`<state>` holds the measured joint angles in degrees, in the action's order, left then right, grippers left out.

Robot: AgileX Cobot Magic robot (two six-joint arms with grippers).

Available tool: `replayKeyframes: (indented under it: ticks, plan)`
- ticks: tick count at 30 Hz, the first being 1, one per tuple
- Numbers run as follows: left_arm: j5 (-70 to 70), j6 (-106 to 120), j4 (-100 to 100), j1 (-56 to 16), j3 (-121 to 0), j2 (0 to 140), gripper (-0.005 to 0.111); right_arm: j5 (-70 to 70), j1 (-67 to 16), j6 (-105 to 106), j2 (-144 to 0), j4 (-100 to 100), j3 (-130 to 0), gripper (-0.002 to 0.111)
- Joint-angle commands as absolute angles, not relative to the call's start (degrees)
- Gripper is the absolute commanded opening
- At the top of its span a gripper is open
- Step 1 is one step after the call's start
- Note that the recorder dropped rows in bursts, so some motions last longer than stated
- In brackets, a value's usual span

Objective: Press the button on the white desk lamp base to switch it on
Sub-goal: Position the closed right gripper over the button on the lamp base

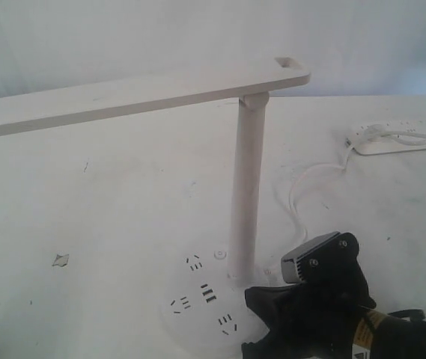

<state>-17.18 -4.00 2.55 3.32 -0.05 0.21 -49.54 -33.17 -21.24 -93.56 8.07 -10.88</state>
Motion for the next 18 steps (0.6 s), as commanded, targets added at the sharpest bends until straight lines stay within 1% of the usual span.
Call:
replayKeyframes:
  ticks: [1,8,18]
  plan:
    - [-17.58,-4.07,2.42,3.31,0.0,0.0,0.0,-49.68,-33.11,-21.73,-95.51,7.43,-11.41,0.0]
    - [-17.58,-4.07,2.42,3.31,0.0,0.0,0.0,-49.96,-33.11,-21.94,-95.6,7.31,-11.41,0.0]
    - [-17.58,-4.07,2.42,3.31,0.0,0.0,0.0,-45.95,-33.11,-21.88,-95.6,7.31,-11.41,0.0]
